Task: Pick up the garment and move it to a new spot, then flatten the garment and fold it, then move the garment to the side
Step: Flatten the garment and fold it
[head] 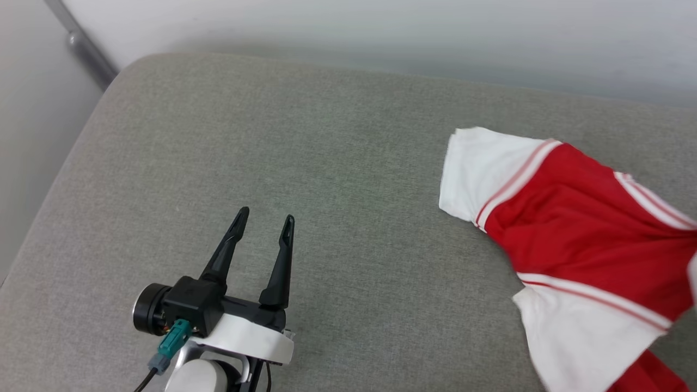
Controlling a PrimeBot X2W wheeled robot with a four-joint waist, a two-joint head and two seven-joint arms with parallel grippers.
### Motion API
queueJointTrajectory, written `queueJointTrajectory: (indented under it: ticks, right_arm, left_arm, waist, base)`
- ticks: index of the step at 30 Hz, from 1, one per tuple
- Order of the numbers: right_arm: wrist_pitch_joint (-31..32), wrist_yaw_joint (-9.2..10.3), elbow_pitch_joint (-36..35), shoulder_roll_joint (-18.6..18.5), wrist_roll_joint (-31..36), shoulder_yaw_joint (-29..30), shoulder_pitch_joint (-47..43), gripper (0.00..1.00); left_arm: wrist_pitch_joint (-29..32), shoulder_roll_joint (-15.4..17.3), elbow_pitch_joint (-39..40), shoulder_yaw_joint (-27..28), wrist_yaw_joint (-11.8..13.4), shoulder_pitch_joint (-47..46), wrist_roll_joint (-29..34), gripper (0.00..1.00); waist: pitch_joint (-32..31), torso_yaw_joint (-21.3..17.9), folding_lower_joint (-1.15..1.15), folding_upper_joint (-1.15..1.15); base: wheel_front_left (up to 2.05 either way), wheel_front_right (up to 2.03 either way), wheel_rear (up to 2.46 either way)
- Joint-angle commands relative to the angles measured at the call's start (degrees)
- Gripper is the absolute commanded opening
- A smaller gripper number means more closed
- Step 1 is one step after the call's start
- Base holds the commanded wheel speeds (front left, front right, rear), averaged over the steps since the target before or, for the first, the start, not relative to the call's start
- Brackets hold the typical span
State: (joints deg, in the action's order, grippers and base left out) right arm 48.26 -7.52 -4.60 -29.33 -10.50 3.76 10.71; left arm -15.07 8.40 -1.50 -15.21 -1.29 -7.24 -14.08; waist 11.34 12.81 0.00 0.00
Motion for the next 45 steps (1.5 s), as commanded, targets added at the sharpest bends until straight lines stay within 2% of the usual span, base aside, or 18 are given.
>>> queueJointTrajectory:
  ticks: [1, 6, 11, 13, 15, 18, 19, 20, 21, 22, 23, 27, 32, 36, 40, 45]
  right_arm:
    - [0.3, 0.06, 0.0, -2.1, -0.5, 0.0, 0.7, 0.00]
    - [-0.2, 0.06, 2.8, -14.1, -3.2, -3.2, 3.1, 0.00]
    - [-4.7, 0.07, 10.3, -26.0, -3.8, -11.0, 6.4, 0.00]
    - [-6.8, 0.06, 14.1, -29.3, -3.4, -13.5, 7.9, 0.00]
    - [-8.4, 0.05, 18.6, -29.6, -4.0, -15.2, 9.3, 0.00]
    - [-12.2, 0.07, 23.9, -28.0, -3.0, -16.7, 11.7, 0.01]
    - [-13.7, 0.07, 25.6, -26.8, -2.3, -16.5, 12.8, 1.00]
    - [-13.7, 0.07, 25.6, -26.8, -2.3, -16.5, 12.8, 1.00]
    - [-16.7, 0.05, 28.9, -23.9, -1.3, -16.1, 13.9, 1.00]
    - [-18.2, 0.06, 30.3, -22.4, -0.7, -15.9, 14.4, 1.00]
    - [-18.2, 0.06, 30.3, -22.4, -0.7, -15.9, 14.4, 1.00]
    - [-24.0, 0.07, 33.7, -16.7, 0.4, -13.7, 17.3, 1.00]
    - [-31.4, 0.06, 33.0, -9.4, 0.4, -7.9, 19.2, 1.00]
    - [-36.8, 0.06, 28.4, -3.2, 0.3, -2.7, 16.4, 1.00]
    - [-40.7, 0.05, 20.2, 4.3, -0.2, 2.4, 11.2, 1.00]
    - [-44.5, 0.05, 6.8, 16.2, -1.0, 7.3, 1.6, 1.00]
  left_arm:
    - [-0.1, -0.3, 0.1, 0.3, -0.2, 0.6, 0.3, 1.00]
    - [-0.2, -1.0, 0.3, 0.9, -1.0, 0.5, 0.9, 1.00]
    - [-0.2, -1.8, 0.1, 0.9, -2.0, -0.9, 1.4, 1.00]
    - [-0.2, -2.2, -0.1, 0.7, -2.2, -1.3, 1.6, 1.00]
    - [-0.2, -2.6, -0.2, 0.8, -2.5, -1.6, 1.8, 1.00]
    - [-0.2, -3.0, -0.4, 1.1, -2.8, -1.9, 1.9, 1.00]
    - [-0.2, -3.1, -0.5, 1.2, -3.0, -2.0, 2.0, 1.00]
    - [-0.2, -3.1, -0.5, 1.2, -3.0, -2.0, 2.0, 1.00]
    - [-0.2, -3.3, -0.6, 1.4, -3.1, -1.9, 2.2, 1.00]
    - [-0.2, -3.4, -0.7, 1.6, -3.1, -1.8, 2.3, 1.00]
    - [-0.2, -3.4, -0.7, 1.6, -3.1, -1.8, 2.3, 1.00]
    - [-0.1, -3.5, -0.6, 2.3, -3.5, -1.5, 2.3, 1.00]
    - [-0.2, -3.0, -0.5, 3.3, -4.2, -1.4, 2.0, 1.00]
    - [-0.1, -2.5, -1.1, 3.5, -4.7, -1.5, 1.6, 1.00]
    - [-0.2, -1.9, -1.9, 2.9, -5.1, -1.8, 0.7, 1.00]
    - [1.5, -0.7, -3.1, 0.7, -5.8, -2.8, -1.6, 1.00]
  waist:
    - [-0.5, -0.6, 0.00, 0.00]
    - [0.1, -0.4, 0.00, 0.00]
    - [2.4, 1.4, 0.00, 0.00]
    - [3.2, 2.3, 0.00, 0.00]
    - [3.9, 3.1, 0.00, 0.00]
    - [4.5, 4.0, 0.00, 0.00]
    - [4.6, 4.0, 0.00, 0.00]
    - [4.6, 4.0, 0.00, 0.00]
    - [4.6, 4.0, 0.00, 0.00]
    - [4.5, 3.9, 0.00, 0.00]
    - [4.5, 3.9, 0.00, 0.00]
    - [3.3, 2.5, 0.00, 0.00]
    - [1.0, -0.3, 0.00, 0.00]
    - [-1.2, -2.7, 0.00, 0.00]
    - [-3.0, -5.0, 0.00, 0.00]
    - [-4.4, -7.6, 0.00, 0.00]
  base:
    - [0.00, 0.00, 0.00]
    - [0.00, 0.00, 0.00]
    - [0.00, 0.00, 0.00]
    - [0.00, 0.00, 0.00]
    - [0.00, 0.00, 0.00]
    - [0.00, 0.00, 0.00]
    - [0.00, 0.00, 0.00]
    - [0.00, 0.00, 0.00]
    - [0.00, 0.00, 0.00]
    - [0.00, 0.00, 0.00]
    - [0.00, 0.00, 0.00]
    - [0.00, 0.00, 0.00]
    - [0.00, 0.00, 0.00]
    - [0.00, 0.00, 0.00]
    - [0.00, 0.00, 0.00]
    - [0.00, 0.00, 0.00]
